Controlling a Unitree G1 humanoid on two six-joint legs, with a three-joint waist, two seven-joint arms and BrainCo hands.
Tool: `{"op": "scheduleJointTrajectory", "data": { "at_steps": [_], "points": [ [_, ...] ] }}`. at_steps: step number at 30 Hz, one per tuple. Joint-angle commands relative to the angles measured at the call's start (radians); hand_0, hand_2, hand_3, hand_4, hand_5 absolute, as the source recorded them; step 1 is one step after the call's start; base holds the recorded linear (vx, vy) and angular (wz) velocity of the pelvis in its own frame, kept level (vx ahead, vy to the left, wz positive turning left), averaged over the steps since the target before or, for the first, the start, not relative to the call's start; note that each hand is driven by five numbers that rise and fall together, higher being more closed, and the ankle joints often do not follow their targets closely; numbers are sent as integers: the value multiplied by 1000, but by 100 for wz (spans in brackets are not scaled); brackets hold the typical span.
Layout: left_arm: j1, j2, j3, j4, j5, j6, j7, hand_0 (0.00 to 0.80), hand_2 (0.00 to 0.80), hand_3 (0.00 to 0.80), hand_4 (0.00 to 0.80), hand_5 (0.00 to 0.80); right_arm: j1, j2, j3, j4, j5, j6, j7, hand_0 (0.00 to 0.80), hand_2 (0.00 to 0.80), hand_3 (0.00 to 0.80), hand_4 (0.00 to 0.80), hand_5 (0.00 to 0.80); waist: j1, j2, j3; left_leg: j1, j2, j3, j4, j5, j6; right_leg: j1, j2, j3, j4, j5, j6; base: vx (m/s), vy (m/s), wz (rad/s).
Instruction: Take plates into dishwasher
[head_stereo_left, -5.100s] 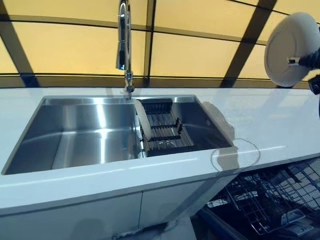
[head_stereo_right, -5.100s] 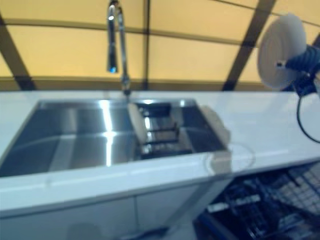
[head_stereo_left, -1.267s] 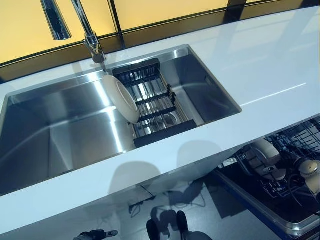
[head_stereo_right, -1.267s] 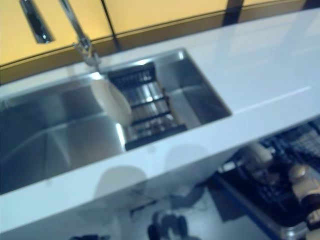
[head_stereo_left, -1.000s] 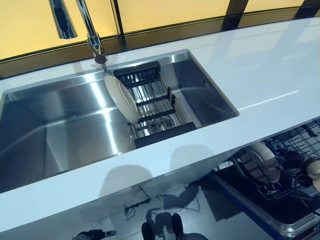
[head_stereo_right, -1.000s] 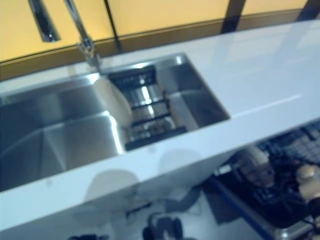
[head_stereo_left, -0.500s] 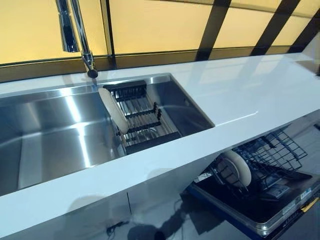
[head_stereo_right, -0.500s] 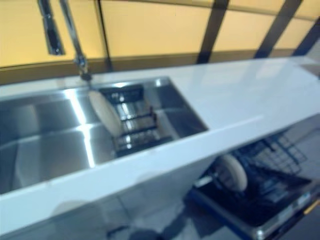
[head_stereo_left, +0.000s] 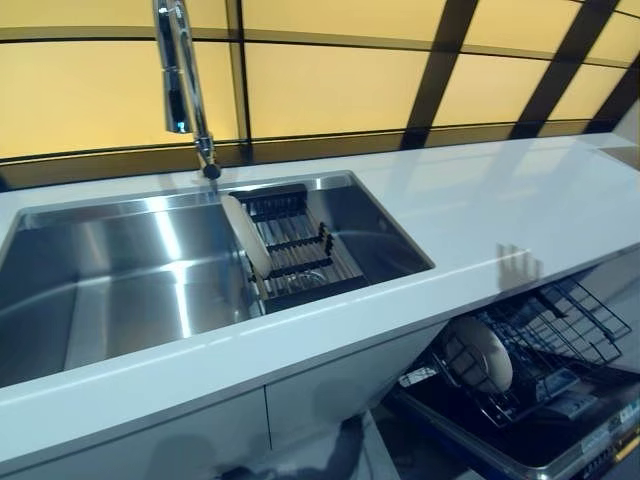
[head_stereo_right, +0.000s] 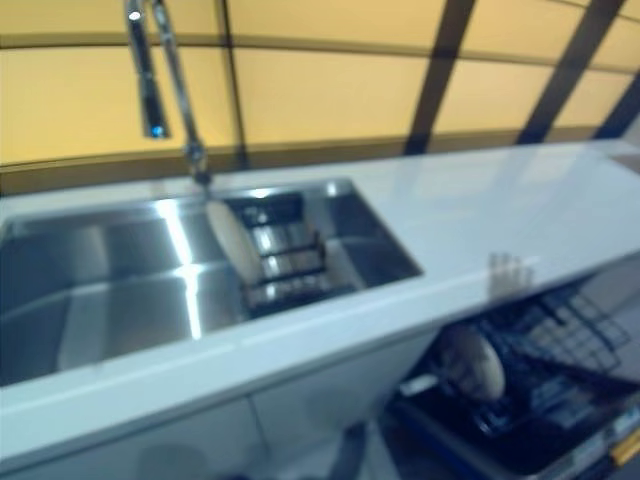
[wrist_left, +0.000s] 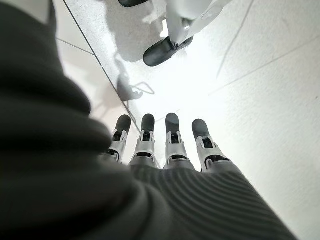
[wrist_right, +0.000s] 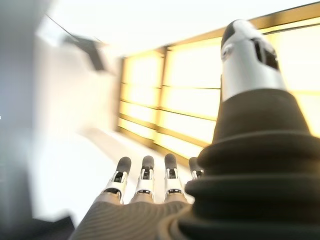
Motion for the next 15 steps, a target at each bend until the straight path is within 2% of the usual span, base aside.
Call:
{"op": "scheduleJointTrajectory", "data": {
  "at_steps": [1,5,7,12,15],
  "points": [
    [2,30,-27,19,-30,13,17,0,0,0,0,0,-276,1,164,-9,-174,-52,-89,0,0,0,0,0,83,-34,-5,19,10,-66,3,-79,-27,10,10,-16,3,-42,90,23,27,42],
    [-5,24,-27,18,-41,30,16,0,0,0,0,0,-469,52,369,-21,-290,-123,-121,0,0,0,0,0,109,-34,2,-3,5,-100,3,-67,-28,4,1,-54,3,-45,89,27,22,39],
    [-5,20,-25,14,-44,36,15,0,0,0,0,0,-522,73,428,-34,-323,-138,-128,0,0,0,0,0,119,-32,7,-11,3,-111,3,-61,-28,2,-4,-68,3,-47,88,25,26,35],
    [-12,17,-27,5,-54,43,5,0,0,0,0,0,-568,126,474,-87,-347,-134,-125,0,0,0,0,0,140,-27,34,-35,-2,-136,3,-48,-29,-11,-11,-97,3,-46,85,6,32,29],
    [-19,13,-31,0,-61,42,4,0,0,0,0,0,-586,168,495,-122,-405,-135,-93,0,0,0,0,0,153,-23,56,-52,-6,-152,3,-38,-29,-21,-14,-111,3,-44,82,4,34,7]
  ]
}}
